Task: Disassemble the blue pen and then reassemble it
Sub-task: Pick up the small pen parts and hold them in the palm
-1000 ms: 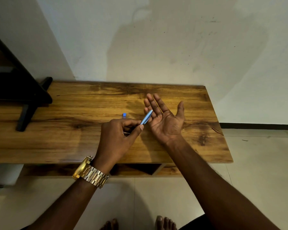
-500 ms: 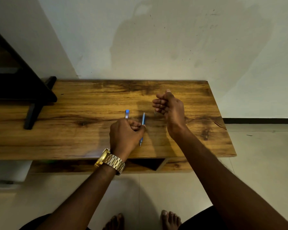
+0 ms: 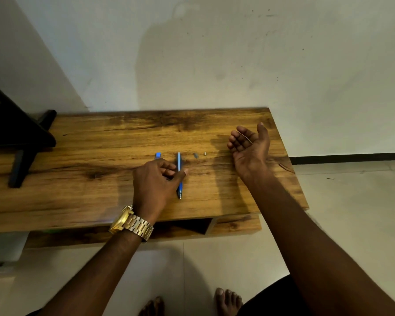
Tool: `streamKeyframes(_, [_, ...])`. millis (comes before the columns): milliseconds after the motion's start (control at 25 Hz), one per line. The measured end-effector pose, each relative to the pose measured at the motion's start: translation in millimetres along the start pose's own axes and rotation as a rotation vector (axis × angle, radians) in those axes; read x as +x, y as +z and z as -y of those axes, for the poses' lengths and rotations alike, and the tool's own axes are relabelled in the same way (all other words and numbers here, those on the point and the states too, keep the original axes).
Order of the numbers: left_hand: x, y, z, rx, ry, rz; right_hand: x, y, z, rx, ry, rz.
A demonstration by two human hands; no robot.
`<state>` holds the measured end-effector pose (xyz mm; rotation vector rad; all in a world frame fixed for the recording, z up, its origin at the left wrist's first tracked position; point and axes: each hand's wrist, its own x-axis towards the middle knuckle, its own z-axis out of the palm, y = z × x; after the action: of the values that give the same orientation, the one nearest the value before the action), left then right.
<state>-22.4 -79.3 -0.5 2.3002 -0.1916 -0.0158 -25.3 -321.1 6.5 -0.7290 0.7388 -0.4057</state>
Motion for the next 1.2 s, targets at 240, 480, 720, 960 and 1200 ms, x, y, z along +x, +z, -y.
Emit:
streamKeyframes(240, [26.4,-33.7,18.1,0.182,0.056,-0.139,-11.3,2.4,11.9,0.075,0.010,0.008])
streamKeyframes(480, [20.8,-32.8,14.2,0.304,0.054,-0.037,-30.8,5.0,24.9,0.118,0.018,0.078])
streamKeyframes(720, [19.0,-42.2,18.9,0.310,-0.075,0.007,-52.8,-1.3,29.6,0.094,0.035,0.120])
streamKeyframes(960, [7.5,-60.1,32.7,-0.019,-0.180,0.096,-87.6,1.9,24.9,0.063,0.068,0.135])
streamKeyframes(1200, [-24.2,-92.2,27.3,-0.567,-0.220,0.029,-137.2,12.9,-12.8,-0.360,-0.069,0.249])
